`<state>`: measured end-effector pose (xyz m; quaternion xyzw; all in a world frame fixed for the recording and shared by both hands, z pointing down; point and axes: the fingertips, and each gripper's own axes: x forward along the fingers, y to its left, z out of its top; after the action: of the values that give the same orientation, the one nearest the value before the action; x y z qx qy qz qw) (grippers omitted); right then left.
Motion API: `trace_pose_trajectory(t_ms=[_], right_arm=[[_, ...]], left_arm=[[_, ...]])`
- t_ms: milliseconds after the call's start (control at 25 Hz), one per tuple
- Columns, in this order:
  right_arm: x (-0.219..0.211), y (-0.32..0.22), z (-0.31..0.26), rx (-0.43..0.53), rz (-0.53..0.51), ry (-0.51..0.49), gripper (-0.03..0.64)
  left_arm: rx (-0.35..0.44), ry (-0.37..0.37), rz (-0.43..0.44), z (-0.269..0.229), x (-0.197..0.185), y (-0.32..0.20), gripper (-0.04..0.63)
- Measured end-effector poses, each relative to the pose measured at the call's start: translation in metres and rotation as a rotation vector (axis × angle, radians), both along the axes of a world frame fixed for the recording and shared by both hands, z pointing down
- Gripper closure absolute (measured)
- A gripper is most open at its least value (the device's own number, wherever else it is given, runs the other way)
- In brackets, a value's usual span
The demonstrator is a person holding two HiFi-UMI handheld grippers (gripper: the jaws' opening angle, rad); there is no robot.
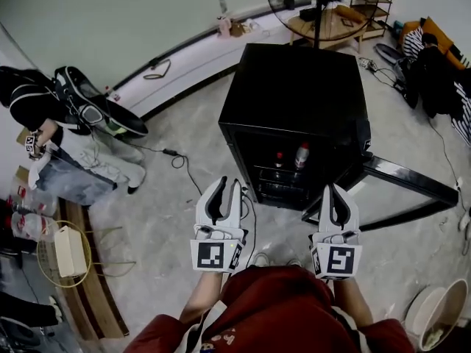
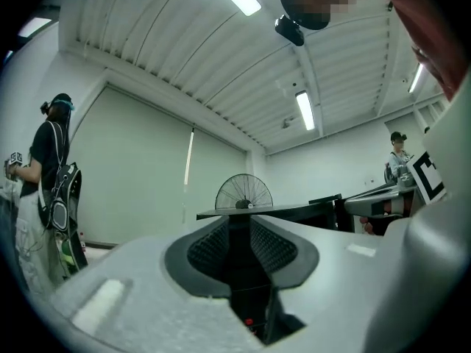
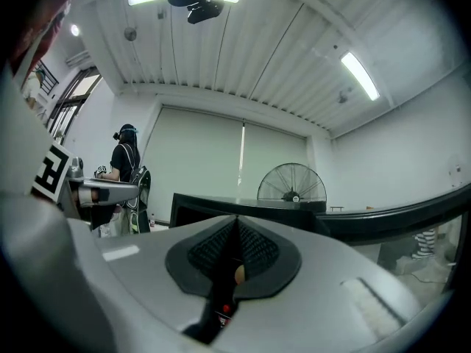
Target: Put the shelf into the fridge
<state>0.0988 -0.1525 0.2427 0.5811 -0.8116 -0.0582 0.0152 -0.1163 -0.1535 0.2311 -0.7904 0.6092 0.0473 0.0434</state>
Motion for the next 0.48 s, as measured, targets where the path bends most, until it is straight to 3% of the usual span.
trace_pose_trajectory(t_ms=[200,480], right_arm=[[0.007,0.004,0.004,-0.002,0.009,0.006,0.618],[0.009,0.004,0.002,-0.003,0.014,0.017,0.618]], left_arm=[[0.000,0.008,-0.009,0.005,0.012,0.000,0.589],[0.007,-0.003,0.028,0.004,0.024,0.005,0.589]])
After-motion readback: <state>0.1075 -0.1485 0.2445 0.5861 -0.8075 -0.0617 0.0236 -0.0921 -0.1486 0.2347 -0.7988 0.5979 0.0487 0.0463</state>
